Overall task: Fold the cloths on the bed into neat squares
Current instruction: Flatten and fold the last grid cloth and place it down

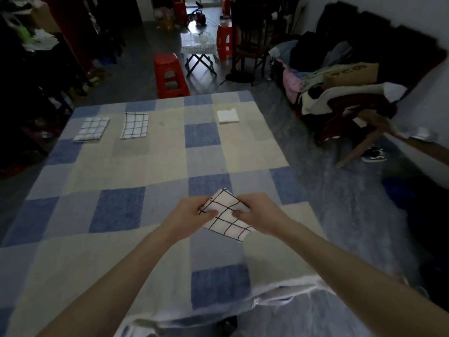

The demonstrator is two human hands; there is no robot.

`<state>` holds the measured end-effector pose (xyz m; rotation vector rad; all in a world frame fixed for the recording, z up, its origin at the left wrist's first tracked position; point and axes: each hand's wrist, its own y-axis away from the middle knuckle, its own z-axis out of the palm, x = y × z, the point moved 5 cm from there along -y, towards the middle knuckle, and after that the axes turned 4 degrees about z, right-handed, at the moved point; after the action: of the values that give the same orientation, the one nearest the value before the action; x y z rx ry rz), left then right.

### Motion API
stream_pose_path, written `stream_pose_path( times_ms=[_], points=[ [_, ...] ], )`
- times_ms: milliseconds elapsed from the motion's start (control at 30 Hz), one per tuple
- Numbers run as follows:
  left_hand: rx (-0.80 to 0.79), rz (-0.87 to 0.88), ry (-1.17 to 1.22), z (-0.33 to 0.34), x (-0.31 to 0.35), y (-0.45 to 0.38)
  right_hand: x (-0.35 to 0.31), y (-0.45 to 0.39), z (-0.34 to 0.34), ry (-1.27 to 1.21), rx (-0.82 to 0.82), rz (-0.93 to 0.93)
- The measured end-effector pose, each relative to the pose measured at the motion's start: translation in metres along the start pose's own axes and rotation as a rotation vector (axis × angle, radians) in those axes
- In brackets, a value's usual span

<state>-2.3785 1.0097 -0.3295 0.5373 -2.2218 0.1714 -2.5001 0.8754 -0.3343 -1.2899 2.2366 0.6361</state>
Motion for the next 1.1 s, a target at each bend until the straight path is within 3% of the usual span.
stream_pose_path(
  times_ms=[300,567,867,1100],
  points=[
    [0.041,0.088,0.136,0.054,0.038,0.053,0.033,0.099,0.003,-0.132,0.152,0.101],
    [-0.001,0.103,-0.089,0.099,0.113,0.035,0.111,0.162,-0.042,-0.256,0.182,0.254],
    [-0.112,0.258,-0.408,0.224,0.243,-0.09,0.257,0.193,-0.159,-0.163,0.258,0.362],
    [-0.078,0.303,-0.557,0.315,0.336,-0.202,0.391,0.205,-0.27,-0.04,0.247,0.496]
  ],
)
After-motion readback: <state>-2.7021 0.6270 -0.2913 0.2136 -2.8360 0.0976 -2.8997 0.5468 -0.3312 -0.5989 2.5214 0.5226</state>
